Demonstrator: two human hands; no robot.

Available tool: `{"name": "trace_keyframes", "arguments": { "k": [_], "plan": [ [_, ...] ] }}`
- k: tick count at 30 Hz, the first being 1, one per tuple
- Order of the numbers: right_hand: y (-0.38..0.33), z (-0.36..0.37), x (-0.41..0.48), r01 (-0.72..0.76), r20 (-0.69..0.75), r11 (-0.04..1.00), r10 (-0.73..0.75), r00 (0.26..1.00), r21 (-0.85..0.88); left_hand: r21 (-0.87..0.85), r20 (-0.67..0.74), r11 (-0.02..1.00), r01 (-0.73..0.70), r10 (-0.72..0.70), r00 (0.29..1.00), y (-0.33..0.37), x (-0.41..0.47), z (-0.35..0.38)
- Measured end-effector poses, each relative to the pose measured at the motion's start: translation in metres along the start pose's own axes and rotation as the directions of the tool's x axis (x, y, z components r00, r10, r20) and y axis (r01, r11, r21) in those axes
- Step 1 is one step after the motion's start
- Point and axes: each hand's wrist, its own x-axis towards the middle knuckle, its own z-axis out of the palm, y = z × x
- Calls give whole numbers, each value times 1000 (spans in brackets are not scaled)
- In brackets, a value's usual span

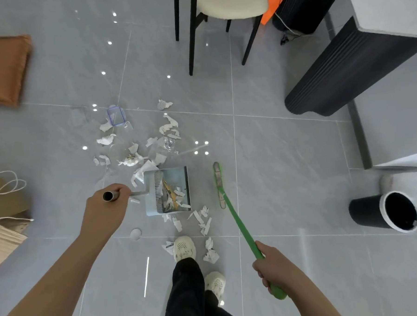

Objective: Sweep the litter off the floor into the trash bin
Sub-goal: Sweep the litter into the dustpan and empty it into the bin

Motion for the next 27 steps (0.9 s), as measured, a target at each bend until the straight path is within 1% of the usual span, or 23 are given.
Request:
{"name": "trace_keyframes", "arguments": {
  "k": [5,8,12,17,21,24,27],
  "plan": [
    [47,25,-11,-79,-8,996,79,997,-35,62,-21,998,-18,19,1000,-18,-31,-9],
    [64,43,-18,-108,-29,990,106,994,-85,136,-14,990,-41,43,999,-32,-44,-25],
    [72,72,-29,-164,-55,982,160,986,-93,206,-7,978,-38,40,999,-60,-55,-50],
    [66,120,-32,-238,-96,969,231,968,-63,320,60,946,-46,28,998,-106,-51,-78],
    [54,160,-28,-258,-98,964,264,960,70,302,104,952,-49,19,994,-137,-49,-97],
    [29,195,-28,-239,-67,971,241,968,29,279,147,960,-18,-24,989,-155,-48,-99],
    [1,234,-21,-162,-8,985,162,987,-53,226,156,973,48,-85,984,-166,-48,-93]
  ]
}}
